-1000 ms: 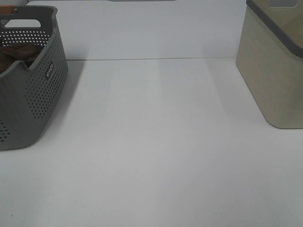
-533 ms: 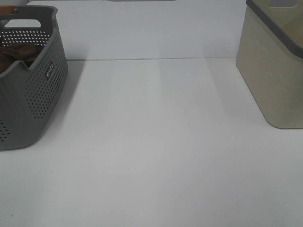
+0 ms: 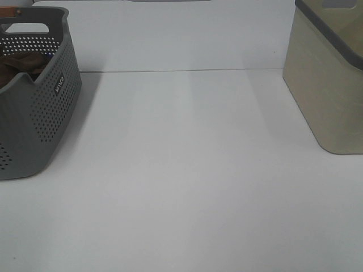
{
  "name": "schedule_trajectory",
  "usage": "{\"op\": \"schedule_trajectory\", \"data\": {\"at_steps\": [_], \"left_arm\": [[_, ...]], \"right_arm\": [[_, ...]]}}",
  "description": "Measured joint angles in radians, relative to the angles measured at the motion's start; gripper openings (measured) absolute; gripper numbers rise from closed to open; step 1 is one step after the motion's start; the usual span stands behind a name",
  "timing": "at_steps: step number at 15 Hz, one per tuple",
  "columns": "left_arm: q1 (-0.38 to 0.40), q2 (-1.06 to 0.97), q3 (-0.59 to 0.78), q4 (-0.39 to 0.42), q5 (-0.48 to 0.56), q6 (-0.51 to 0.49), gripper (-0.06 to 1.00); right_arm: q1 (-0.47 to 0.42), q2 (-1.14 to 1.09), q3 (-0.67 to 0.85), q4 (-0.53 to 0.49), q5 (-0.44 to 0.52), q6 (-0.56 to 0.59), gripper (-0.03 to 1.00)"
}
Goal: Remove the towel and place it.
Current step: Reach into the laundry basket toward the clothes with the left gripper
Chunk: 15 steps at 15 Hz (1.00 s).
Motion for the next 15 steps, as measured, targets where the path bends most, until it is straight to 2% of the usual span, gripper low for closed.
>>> {"op": "schedule_trajectory", "data": {"at_steps": [15], "left_arm": [[0.0, 0.0, 0.0, 0.0, 0.0, 0.0, 0.74]], "right_arm": [[0.0, 0.0, 0.0, 0.0, 0.0, 0.0, 0.71]]}}
